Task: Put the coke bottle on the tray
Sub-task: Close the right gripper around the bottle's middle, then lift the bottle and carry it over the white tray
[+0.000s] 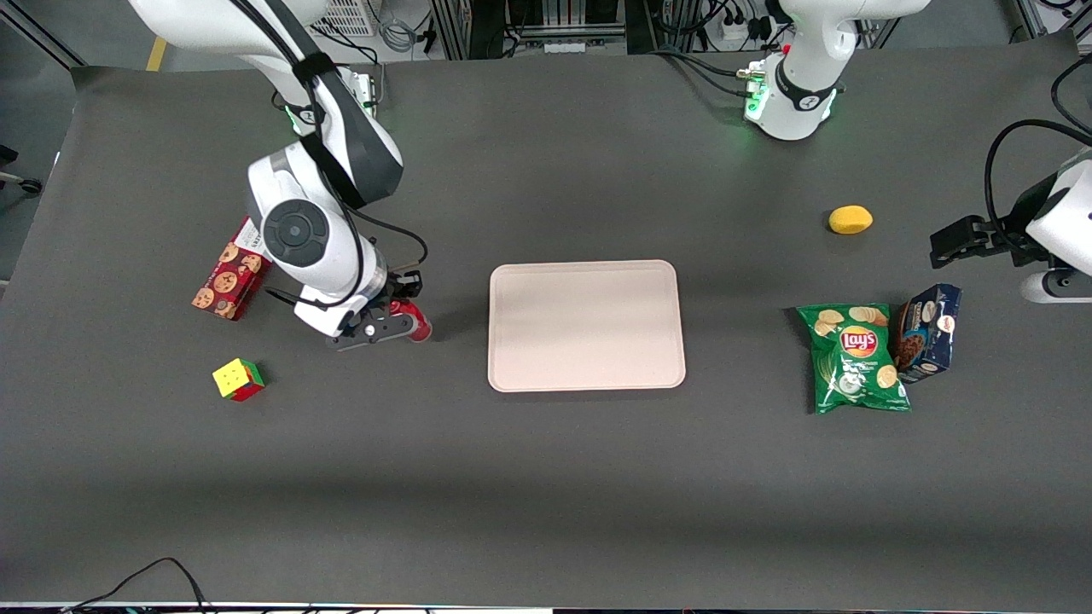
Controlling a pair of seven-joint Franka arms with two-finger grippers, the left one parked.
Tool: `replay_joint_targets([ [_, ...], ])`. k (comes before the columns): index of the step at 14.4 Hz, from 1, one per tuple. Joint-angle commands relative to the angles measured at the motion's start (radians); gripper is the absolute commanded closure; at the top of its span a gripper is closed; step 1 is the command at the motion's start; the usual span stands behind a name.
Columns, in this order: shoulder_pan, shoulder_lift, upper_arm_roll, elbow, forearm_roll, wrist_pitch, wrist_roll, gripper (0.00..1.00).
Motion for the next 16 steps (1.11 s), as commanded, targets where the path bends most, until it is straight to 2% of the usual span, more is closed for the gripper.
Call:
replay_joint_targets([
  [1,0.000,-0.017,0.006,0.207,-0.001,-0.234,0.000,1.00],
  [3,0.000,-0.031,0.019,0.288,0.002,-0.326,-0.001,1.00],
  [6,0.000,-0.037,0.021,0.291,0.034,-0.329,0.014,1.00],
  [9,0.035,-0.022,0.038,0.311,0.054,-0.319,0.141,1.00],
  [12,0.089,0.003,0.056,0.331,0.057,-0.280,0.281,1.00],
  [14,0.095,0.027,0.108,0.333,0.055,-0.233,0.374,1.00],
  [16,0.105,0.067,0.127,0.331,0.057,-0.164,0.402,1.00],
])
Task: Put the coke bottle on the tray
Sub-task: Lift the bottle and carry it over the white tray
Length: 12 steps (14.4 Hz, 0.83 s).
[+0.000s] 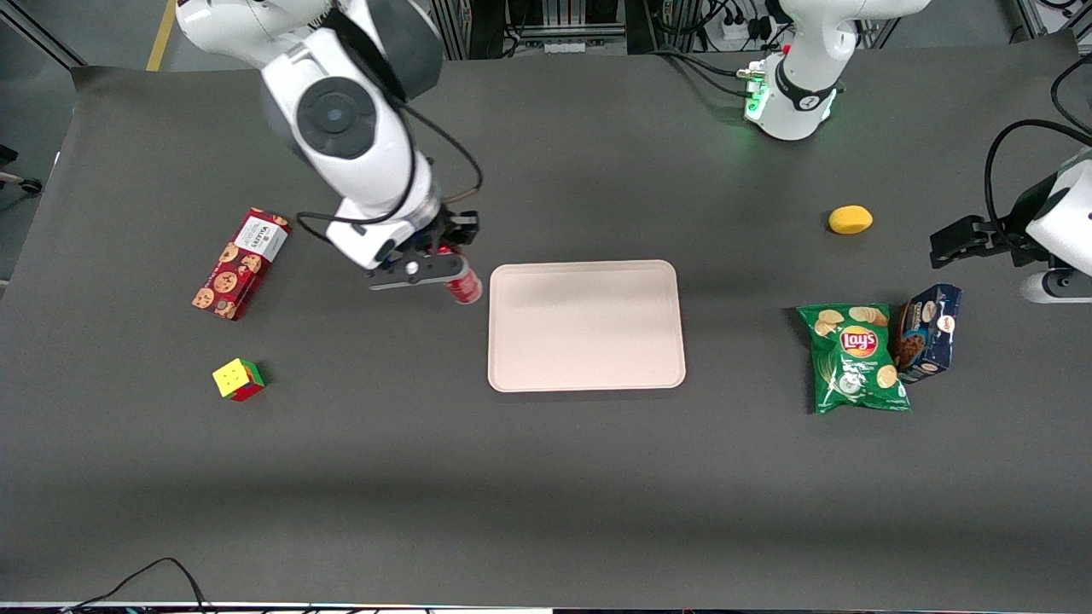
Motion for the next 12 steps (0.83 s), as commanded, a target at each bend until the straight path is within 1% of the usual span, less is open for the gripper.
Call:
replay_joint_targets([
  [1,0.011,0.096,0.043,0.043,0.013,0.109,0.068,1.00],
  [4,0.022,0.197,0.057,0.041,-0.005,0.228,0.059,1.00],
  [5,0.026,0.212,0.058,0.040,-0.023,0.252,0.064,1.00],
  [8,0.039,0.243,0.058,0.035,-0.111,0.262,0.067,1.00],
  [12,0.037,0.269,0.058,0.033,-0.145,0.291,0.067,1.00],
])
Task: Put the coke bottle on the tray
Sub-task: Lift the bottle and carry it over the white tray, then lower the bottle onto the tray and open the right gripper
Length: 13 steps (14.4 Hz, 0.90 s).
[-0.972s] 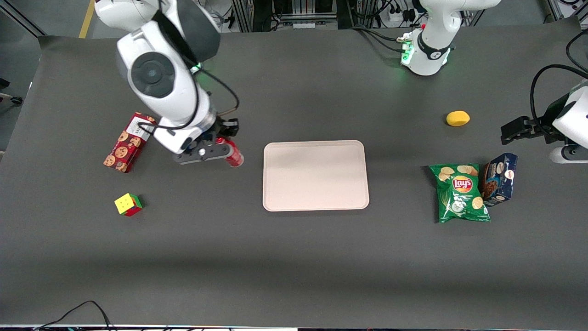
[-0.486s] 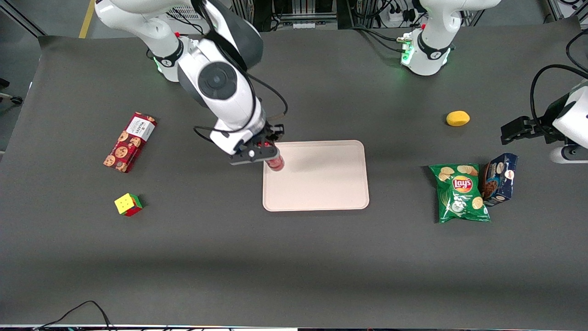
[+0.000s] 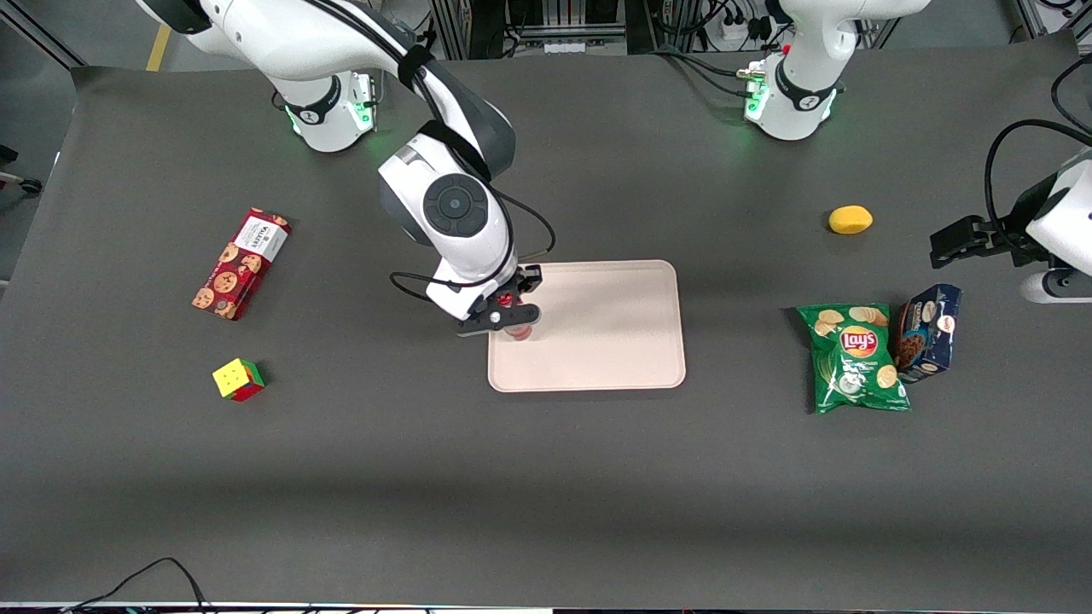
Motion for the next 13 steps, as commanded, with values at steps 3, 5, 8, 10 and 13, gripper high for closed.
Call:
replay_joint_targets([
  [3,-0.003,0.045,0.004,0.033,-0.047,0.026,0.022,1.00],
  [5,-0.005,0.061,0.004,0.033,-0.047,0.026,0.022,1.00],
  [8,-0.005,0.074,0.004,0.035,-0.047,0.026,0.022,1.00],
  [10,-0.005,0.074,0.004,0.035,-0.047,0.026,0.022,1.00],
  [13,-0.005,0.079,0.004,0.038,-0.046,0.026,0.023,1.00],
])
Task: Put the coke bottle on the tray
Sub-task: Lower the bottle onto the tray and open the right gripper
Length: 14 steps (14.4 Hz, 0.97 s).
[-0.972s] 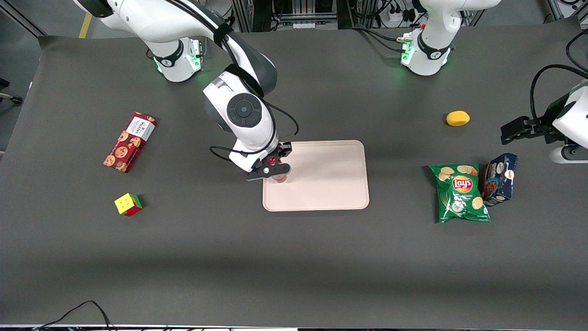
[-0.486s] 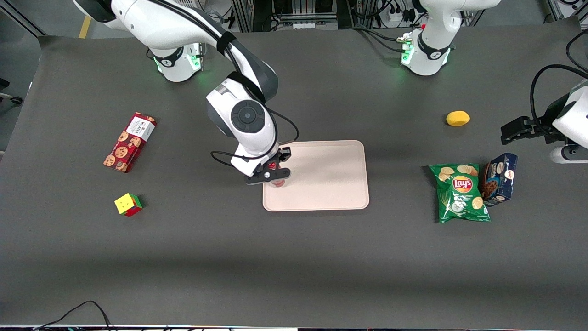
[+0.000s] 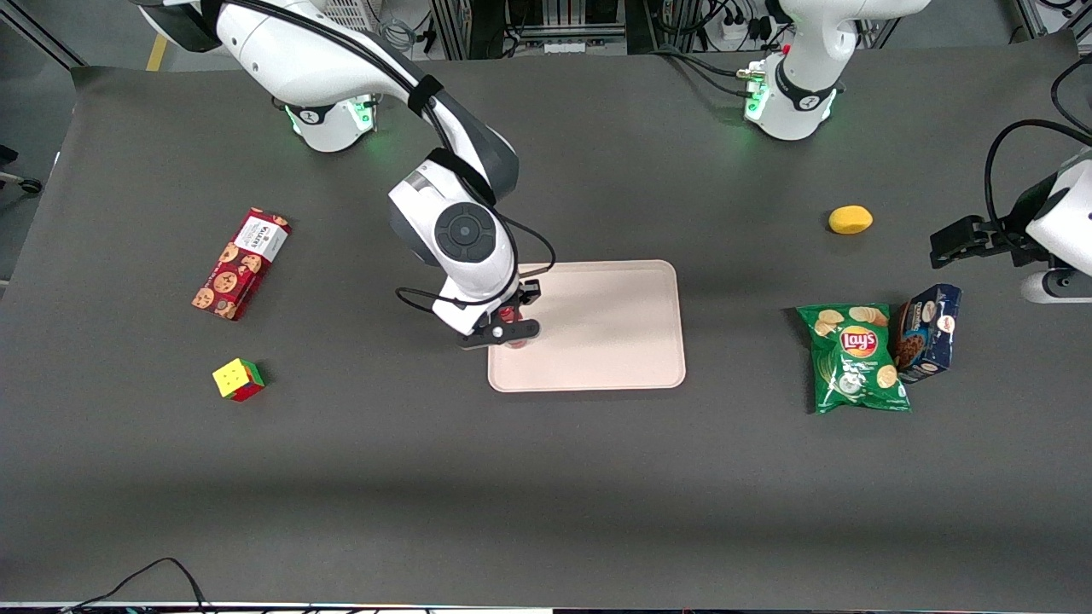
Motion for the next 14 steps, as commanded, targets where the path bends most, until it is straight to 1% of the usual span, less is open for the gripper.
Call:
replay_joint_targets([
  [1,0.001,0.012,0.006,0.036,-0.018,-0.004,0.023,1.00],
  [2,0.001,0.012,0.006,0.036,-0.020,-0.004,0.022,0.95],
  [3,-0.001,0.009,0.006,0.037,-0.018,-0.004,0.022,0.82],
  [4,-0.001,0.009,0.006,0.039,-0.017,-0.004,0.025,0.44],
  [5,-0.002,0.009,0.005,0.039,-0.014,-0.004,0.026,0.15],
  [6,-0.006,0.008,0.005,0.039,-0.012,-0.004,0.025,0.00],
  [9,-0.006,-0.011,0.003,0.043,-0.009,-0.006,0.023,0.00],
  [11,-0.004,-0.050,0.001,0.036,-0.008,-0.018,0.014,0.00],
  [14,-0.006,-0.139,0.001,0.040,-0.006,-0.101,0.008,0.00],
])
